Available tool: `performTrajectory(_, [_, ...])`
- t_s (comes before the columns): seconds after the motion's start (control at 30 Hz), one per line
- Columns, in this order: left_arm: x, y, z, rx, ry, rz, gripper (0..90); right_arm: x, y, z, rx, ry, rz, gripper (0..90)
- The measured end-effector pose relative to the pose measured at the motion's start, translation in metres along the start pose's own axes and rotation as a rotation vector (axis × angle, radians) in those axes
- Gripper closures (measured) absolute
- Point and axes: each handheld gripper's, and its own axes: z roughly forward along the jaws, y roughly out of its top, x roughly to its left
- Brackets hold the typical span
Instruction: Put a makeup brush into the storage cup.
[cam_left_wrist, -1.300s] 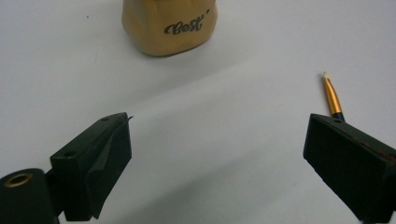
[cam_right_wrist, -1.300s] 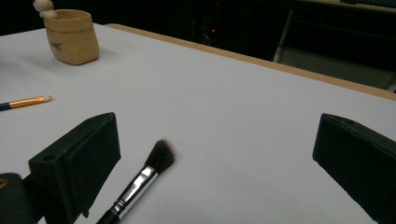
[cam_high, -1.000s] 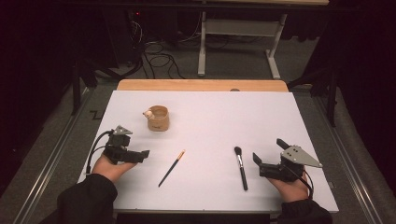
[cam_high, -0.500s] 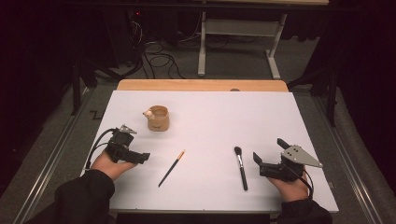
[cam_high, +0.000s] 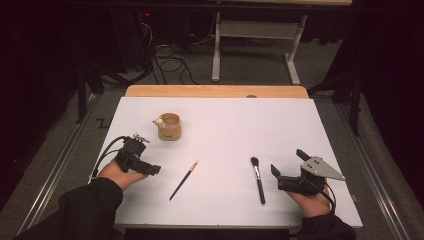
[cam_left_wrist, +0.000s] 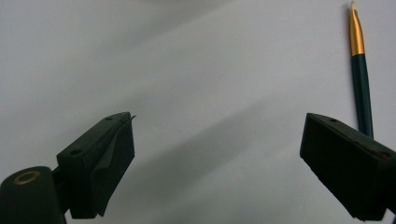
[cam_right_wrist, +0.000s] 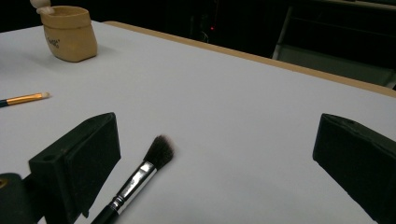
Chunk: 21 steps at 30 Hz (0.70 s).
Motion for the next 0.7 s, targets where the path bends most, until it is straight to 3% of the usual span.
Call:
performTrajectory(0.2, [0.0, 0.004, 0.0, 0.071, -0.007, 0.006, 13.5, 0.001, 0.0, 0.0, 0.001, 0.001, -0.001, 1.2])
performTrajectory(0.3, [-0.002, 0.006, 0.0, 0.13, 0.004, 0.014, 13.6, 0.001, 0.0, -0.001, 0.002, 0.002, 0.004, 1.2])
performTrajectory(0.7, [-0.007, 0.012, -0.004, 0.207, 0.003, 0.02, 12.8, 0.001, -0.001, -0.001, 0.004, 0.005, 0.005, 1.2])
